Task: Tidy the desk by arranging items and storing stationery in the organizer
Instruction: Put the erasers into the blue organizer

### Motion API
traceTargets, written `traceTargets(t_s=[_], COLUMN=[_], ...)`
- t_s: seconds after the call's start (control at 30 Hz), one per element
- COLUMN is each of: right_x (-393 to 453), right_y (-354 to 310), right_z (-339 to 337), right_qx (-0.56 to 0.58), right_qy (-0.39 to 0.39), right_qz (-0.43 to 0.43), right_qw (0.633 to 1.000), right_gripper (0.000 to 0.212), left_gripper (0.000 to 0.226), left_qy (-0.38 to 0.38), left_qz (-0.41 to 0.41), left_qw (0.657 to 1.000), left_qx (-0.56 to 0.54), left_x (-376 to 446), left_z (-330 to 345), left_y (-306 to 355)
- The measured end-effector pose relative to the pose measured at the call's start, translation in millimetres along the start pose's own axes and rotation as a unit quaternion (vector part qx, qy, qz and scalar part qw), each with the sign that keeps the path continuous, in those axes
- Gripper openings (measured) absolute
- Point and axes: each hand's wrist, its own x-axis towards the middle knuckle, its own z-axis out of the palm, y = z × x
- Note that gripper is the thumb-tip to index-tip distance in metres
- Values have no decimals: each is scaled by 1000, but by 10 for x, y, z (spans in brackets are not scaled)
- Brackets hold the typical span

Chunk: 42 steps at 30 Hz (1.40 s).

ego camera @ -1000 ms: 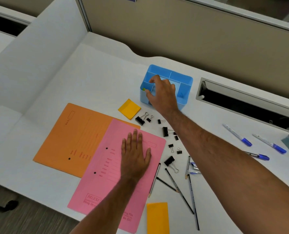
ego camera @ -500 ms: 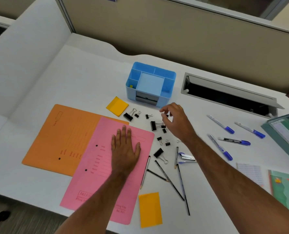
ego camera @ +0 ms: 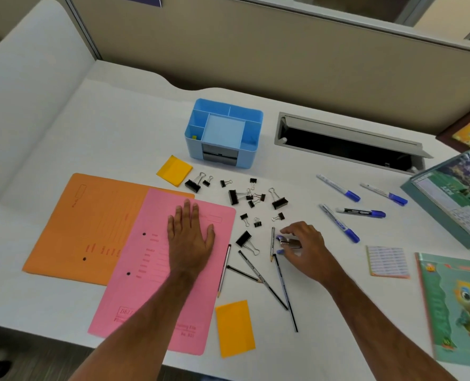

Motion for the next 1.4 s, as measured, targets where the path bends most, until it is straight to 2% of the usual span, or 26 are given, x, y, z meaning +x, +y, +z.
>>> traceTargets(t_s=[0.2,0.5,0.67,0.93,1.2,1.4], right_x=[-182,-137,-177,-23,664,1325], right_y=[114,198,147,-81,-679,-1212], right_z=[28,52,12,-144,-391,-451], right_qx=[-78,-114,-56,46,52,120], right_qy=[-8,1,18,96,136,156], right_qz=[24,43,64,60,-19,-66], right_qw=[997,993,996,992,989,978], right_gripper=[55,34,34,25,20,24], left_gripper=[76,76,77,76,76,76], left_qy=[5,11,7,7,-5,-16], left_qz=[0,2,2,0,-8,-13], left_qw=[1000,1000,1000,1000,1000,1000], left_qx=[3,3,-1,-6,-10,-6], left_x=[-4,-4,0,-8,-13,-17], left_z=[15,15,20,4,-36,-53], left_y=[-5,-6,-3,2,38,26])
